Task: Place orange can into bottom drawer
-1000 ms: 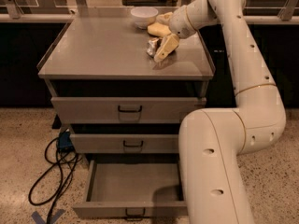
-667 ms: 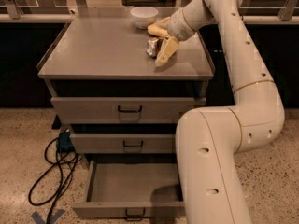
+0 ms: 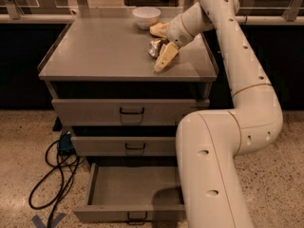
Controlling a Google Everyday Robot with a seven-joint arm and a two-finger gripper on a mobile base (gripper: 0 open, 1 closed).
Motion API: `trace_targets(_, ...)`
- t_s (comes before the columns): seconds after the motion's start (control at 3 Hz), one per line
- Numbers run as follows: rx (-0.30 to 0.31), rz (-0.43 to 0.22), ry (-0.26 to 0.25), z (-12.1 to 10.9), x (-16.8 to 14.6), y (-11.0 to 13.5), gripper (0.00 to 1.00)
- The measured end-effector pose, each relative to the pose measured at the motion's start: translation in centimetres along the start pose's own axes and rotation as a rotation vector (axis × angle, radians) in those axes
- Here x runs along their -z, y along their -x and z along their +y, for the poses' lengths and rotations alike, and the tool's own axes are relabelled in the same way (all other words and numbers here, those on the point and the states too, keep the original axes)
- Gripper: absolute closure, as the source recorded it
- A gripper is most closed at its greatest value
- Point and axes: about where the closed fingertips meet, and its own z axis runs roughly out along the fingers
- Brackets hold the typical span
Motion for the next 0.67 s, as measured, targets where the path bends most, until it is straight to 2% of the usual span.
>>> trace_targets(0.33,0.0,0.0,0.0,0.0,0.0,0.0,0.0)
trace_targets(0.67,0.0,0.0,0.0,0.0,0.0,0.0,0.17)
